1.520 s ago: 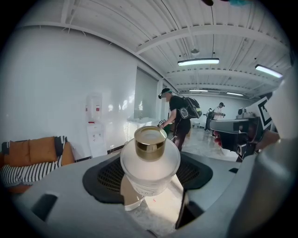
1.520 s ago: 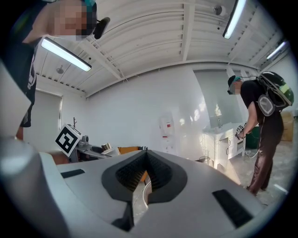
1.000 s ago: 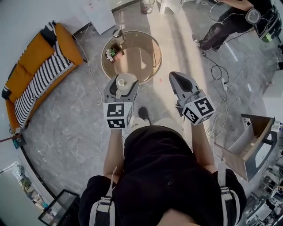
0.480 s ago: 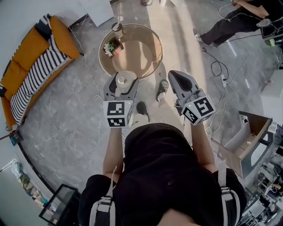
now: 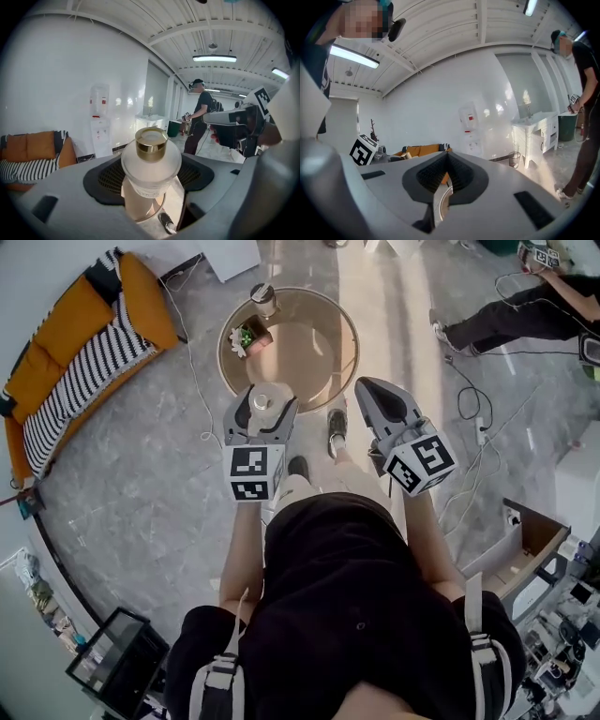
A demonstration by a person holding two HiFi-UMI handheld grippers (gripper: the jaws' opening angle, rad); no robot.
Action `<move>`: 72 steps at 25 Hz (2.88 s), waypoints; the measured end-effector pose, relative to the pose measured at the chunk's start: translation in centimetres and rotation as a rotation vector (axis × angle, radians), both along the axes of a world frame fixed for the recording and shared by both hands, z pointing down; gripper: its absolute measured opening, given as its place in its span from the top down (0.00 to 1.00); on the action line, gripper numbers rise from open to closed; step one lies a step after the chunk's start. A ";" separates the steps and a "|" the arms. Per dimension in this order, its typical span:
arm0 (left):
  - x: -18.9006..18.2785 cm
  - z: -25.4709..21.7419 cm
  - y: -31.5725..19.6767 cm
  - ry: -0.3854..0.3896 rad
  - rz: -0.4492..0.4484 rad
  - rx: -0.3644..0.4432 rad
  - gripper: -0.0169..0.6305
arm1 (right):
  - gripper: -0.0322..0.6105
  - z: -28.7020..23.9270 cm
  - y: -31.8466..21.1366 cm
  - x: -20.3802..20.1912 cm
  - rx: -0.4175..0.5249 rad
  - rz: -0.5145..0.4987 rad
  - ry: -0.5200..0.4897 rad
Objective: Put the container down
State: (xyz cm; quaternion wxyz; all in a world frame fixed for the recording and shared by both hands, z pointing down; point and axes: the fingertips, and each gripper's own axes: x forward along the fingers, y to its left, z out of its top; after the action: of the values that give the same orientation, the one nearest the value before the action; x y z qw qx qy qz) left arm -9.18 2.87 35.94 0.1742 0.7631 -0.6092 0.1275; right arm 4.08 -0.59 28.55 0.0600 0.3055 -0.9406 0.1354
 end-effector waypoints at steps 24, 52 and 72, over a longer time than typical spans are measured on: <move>6.0 8.4 -12.6 -0.015 -0.181 -0.077 0.44 | 0.95 8.1 -15.6 0.3 -0.141 -0.293 0.060; 3.4 29.2 -16.5 0.000 -0.145 -0.193 0.45 | 0.95 26.1 -18.2 -3.1 -0.223 -0.275 0.187; -0.9 43.8 -23.6 -0.074 -0.077 -0.202 0.45 | 0.95 35.9 -22.0 -5.7 -0.284 -0.175 0.255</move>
State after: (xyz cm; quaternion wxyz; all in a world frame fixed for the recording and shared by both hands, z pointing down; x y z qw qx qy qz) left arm -10.07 -20.73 79.78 0.2324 0.7125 -0.6280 0.2097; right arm -1.64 -22.58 64.41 0.2326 0.2258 -0.9197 0.2213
